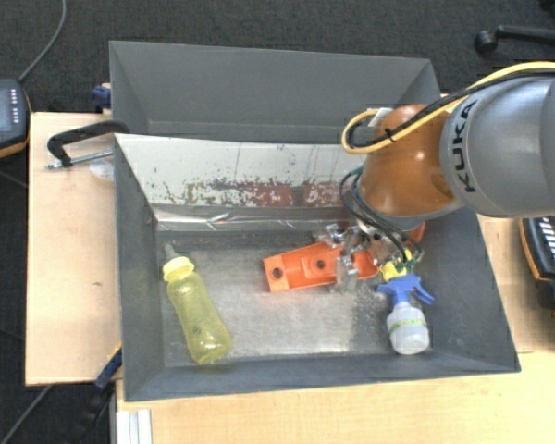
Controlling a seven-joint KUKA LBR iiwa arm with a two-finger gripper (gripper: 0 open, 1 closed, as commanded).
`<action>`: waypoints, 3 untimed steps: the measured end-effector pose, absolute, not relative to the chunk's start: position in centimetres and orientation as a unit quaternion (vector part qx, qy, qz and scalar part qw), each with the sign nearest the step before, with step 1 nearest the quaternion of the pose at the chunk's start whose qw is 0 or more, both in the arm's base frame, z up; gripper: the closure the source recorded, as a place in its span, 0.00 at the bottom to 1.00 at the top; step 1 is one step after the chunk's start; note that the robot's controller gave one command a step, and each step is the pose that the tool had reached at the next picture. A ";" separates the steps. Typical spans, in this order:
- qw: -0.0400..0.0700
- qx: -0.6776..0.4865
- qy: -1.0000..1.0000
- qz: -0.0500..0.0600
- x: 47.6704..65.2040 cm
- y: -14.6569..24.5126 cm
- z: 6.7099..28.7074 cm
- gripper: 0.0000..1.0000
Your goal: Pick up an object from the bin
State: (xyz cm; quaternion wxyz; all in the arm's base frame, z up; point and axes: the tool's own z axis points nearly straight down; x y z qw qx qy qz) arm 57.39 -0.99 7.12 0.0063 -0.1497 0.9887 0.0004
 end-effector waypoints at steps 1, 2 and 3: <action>0.007 -0.150 0.989 0.000 57.4 -1.0 7.3 1.00; 0.007 -0.150 0.989 0.001 57.4 -0.9 7.7 1.00; 0.006 -0.150 0.989 0.001 57.4 -0.9 8.7 1.00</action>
Offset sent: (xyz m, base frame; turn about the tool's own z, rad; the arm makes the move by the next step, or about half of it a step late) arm -0.0001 0.0001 0.0262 0.0000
